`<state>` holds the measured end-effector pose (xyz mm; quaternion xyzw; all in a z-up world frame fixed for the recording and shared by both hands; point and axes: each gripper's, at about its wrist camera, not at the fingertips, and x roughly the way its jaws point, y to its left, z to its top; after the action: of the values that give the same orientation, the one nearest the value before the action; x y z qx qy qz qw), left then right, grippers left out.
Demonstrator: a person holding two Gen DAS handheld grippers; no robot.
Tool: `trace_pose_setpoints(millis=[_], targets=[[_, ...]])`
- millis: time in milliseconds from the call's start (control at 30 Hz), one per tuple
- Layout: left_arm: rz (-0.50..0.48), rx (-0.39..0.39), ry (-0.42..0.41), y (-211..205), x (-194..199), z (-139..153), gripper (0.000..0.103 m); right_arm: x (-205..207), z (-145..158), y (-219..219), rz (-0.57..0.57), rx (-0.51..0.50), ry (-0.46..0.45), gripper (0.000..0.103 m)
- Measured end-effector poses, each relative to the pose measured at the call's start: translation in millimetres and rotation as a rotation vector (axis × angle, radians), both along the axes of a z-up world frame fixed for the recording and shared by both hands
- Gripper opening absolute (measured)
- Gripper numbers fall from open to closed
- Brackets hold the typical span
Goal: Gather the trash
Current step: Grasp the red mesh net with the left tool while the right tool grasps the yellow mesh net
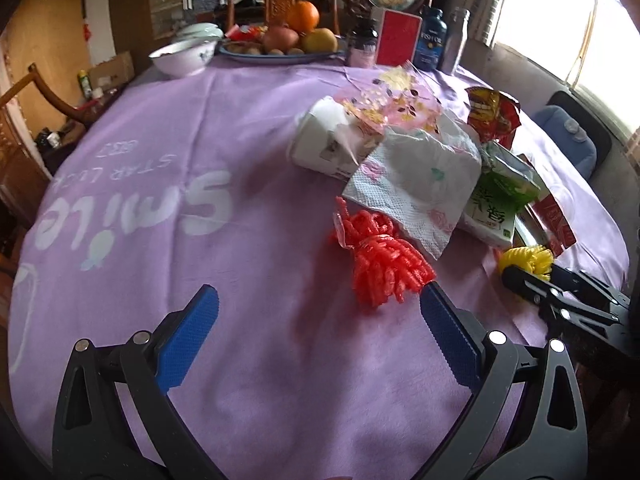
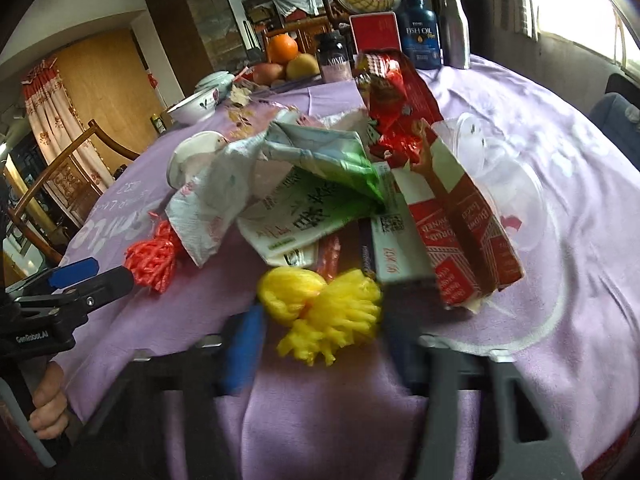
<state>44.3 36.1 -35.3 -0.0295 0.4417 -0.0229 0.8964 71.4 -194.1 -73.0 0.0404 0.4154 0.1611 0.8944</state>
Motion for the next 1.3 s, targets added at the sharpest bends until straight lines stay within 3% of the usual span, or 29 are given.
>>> trace_pose_setpoints(millis=[33, 167, 367, 467, 533, 667, 767, 833, 900, 967, 1067, 1133, 1300], targets=[[-0.008, 0.002, 0.005, -1.8, 2.3, -1.1, 0.096, -1.9, 3.3, -3.0, 0.007, 0.025, -0.013, 0.043], [-0.054, -0.013, 0.022, -10.0, 12.3, -3.0, 0.095, -15.7, 11.2, -14.4, 0.020, 0.072, -0.055, 0.042], [-0.130, -0.130, 0.086, -20.1, 24.6, -7.7, 0.083, -33.4, 9.5, -33.4, 0.003, 0.110, -0.045, 0.043], [-0.170, -0.179, 0.086, -27.0, 28.7, -9.7, 0.083, -36.7, 10.1, -39.4, -0.005, 0.118, -0.056, 0.043], [-0.132, -0.163, 0.108, -27.4, 35.1, -15.5, 0.083, -41.8, 9.4, -40.7, -0.005, 0.126, -0.065, 0.043], [-0.116, -0.237, 0.128, -17.6, 43.3, -17.1, 0.085, -44.7, 10.0, -41.2, -0.001, 0.124, -0.075, 0.043], [-0.163, -0.224, 0.138, -23.1, 45.5, -17.9, 0.094, -46.2, 8.8, -42.6, 0.004, 0.132, -0.074, 0.043], [-0.186, -0.200, 0.139, -26.1, 44.8, -17.6, 0.094, -47.9, 7.8, -43.6, 0.004, 0.136, -0.075, 0.043], [-0.144, -0.226, 0.131, -19.4, 44.6, -14.9, 0.087, -49.5, 7.6, -45.8, 0.003, 0.147, -0.076, 0.043], [-0.110, -0.217, 0.094, -10.7, 42.7, -8.2, 0.054, -51.1, 9.2, -49.6, -0.003, 0.156, -0.084, 0.043], [-0.124, -0.224, 0.065, -7.0, 38.1, 0.2, 0.035, -53.6, 12.9, -53.0, -0.011, 0.172, -0.098, 0.043], [-0.130, -0.226, 0.048, -7.0, 29.7, 6.0, 0.030, -56.2, 15.7, -55.5, -0.012, 0.181, -0.107, 0.043], [-0.173, -0.215, -0.059, -16.9, -3.6, 36.5, 0.030, -70.4, 28.2, -66.0, -0.019, 0.205, -0.151, 0.043]])
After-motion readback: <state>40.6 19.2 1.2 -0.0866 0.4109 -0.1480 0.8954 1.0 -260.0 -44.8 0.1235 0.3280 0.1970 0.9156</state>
